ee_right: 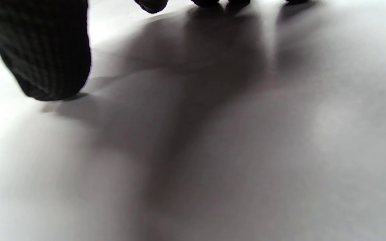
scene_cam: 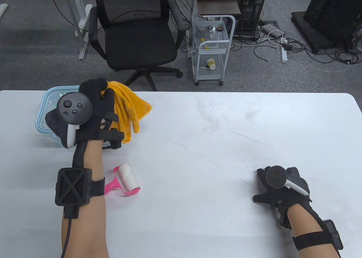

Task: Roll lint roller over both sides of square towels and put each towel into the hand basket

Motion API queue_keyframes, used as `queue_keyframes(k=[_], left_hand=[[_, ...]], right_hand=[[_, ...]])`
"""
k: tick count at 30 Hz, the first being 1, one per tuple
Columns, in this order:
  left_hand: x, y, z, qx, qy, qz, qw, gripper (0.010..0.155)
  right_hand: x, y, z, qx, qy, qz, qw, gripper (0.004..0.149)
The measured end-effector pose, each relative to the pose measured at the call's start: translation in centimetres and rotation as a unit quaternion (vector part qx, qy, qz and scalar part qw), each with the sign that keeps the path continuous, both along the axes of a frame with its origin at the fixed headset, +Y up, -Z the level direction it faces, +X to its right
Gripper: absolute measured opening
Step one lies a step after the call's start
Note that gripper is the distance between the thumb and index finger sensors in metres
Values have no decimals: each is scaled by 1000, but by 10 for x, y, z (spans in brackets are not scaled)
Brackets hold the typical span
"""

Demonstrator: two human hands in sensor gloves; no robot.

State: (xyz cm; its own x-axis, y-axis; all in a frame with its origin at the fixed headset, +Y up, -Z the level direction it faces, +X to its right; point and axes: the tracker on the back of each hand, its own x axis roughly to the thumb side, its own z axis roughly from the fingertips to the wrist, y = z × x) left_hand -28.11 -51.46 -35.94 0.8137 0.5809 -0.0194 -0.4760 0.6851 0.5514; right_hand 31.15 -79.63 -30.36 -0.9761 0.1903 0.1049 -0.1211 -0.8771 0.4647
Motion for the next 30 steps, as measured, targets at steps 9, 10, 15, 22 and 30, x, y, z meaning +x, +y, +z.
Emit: queue_keyframes(k=[9, 10, 15, 22, 30], left_hand=[[-39, -75, -54, -162, 95, -98, 977, 40], [-41, -90, -59, -212, 69, -106, 969, 47], [-36, -114, -54, -247, 3, -88, 965, 59], [-5, -98, -27, -228, -24, -140, 963, 62], [81, -76, 28, -181, -112, -213, 954, 66]], right_hand=[[-1, -1, 1, -3, -1, -4, 1000, 101], [-1, -1, 1, -4, -1, -4, 1000, 101], [-1, -1, 0, -4, -2, -3, 1000, 101], [-1, -2, 0, -6, -1, -2, 1000, 100], [-2, -2, 0, -8, 1, 0, 1000, 99]])
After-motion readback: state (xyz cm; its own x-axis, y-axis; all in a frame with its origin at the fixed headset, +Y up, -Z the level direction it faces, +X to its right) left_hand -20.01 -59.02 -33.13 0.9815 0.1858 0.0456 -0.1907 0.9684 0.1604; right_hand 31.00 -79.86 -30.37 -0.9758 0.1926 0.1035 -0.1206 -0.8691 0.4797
